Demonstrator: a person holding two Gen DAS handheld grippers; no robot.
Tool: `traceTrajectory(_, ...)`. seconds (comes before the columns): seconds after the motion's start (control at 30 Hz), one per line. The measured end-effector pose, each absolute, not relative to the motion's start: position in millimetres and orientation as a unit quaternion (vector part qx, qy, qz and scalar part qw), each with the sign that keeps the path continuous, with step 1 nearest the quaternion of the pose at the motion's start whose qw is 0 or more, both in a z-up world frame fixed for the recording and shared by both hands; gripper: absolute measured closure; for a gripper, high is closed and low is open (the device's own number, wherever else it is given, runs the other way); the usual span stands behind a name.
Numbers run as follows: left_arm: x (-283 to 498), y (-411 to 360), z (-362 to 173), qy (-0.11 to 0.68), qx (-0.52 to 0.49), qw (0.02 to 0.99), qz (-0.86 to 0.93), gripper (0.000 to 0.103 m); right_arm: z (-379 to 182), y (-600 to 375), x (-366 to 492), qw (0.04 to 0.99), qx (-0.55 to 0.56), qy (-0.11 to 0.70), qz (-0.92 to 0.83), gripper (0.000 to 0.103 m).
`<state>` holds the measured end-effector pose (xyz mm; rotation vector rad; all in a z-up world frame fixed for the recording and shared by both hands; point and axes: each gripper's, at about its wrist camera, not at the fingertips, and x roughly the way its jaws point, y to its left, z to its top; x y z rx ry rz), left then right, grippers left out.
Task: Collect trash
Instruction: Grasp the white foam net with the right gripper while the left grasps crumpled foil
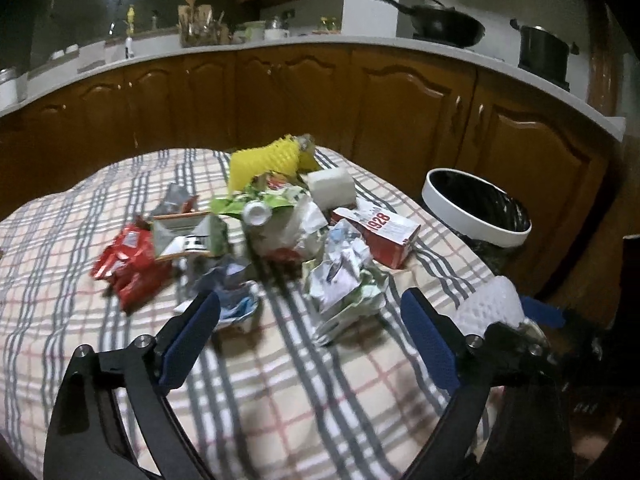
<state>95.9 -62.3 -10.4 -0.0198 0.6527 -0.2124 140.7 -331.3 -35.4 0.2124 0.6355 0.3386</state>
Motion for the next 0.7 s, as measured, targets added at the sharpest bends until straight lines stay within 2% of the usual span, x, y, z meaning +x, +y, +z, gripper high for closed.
traceTrajectory(0.1,109.3,-67.3,-14.0,0.332,-0.009,0.937,-0.111,0.017,-41.7,-332.0,146.9,0.924,0.109,0.325,0.172,0.019)
traceTrajectory(0.13,114.0,-69.3,-15.9,0.337,-0.008,0.935,-0.113,0.021,-44.0,-332.3,149.1,0.921,0.112,0.33,0.174,0.027)
traceTrajectory(0.2,121.8,-73.0,-19.5,0.348,-0.006,0.93,-0.121,0.036,-47.4,-333.5,153.3,0.916,0.118,0.339,0.18,0.041)
traceTrajectory(0.27,129.1,-74.7,-23.6,0.363,-0.01,0.922,-0.136,0.063,-49.7,-335.1,155.3,0.912,0.124,0.344,0.187,0.062)
traceTrajectory(0.3,131.2,-75.1,-25.6,0.368,-0.014,0.918,-0.145,0.069,-49.4,-336.3,155.4,0.911,0.127,0.343,0.19,0.067)
traceTrajectory(0.37,131.0,-76.7,-27.6,0.368,-0.015,0.917,-0.153,0.08,-45.8,-337.5,153.6,0.912,0.127,0.339,0.192,0.088)
traceTrajectory(0.7,114.8,-76.4,-6.5,0.343,-0.026,0.92,-0.187,0.086,-27.7,-337.6,153.8,0.915,0.122,0.324,0.208,0.091)
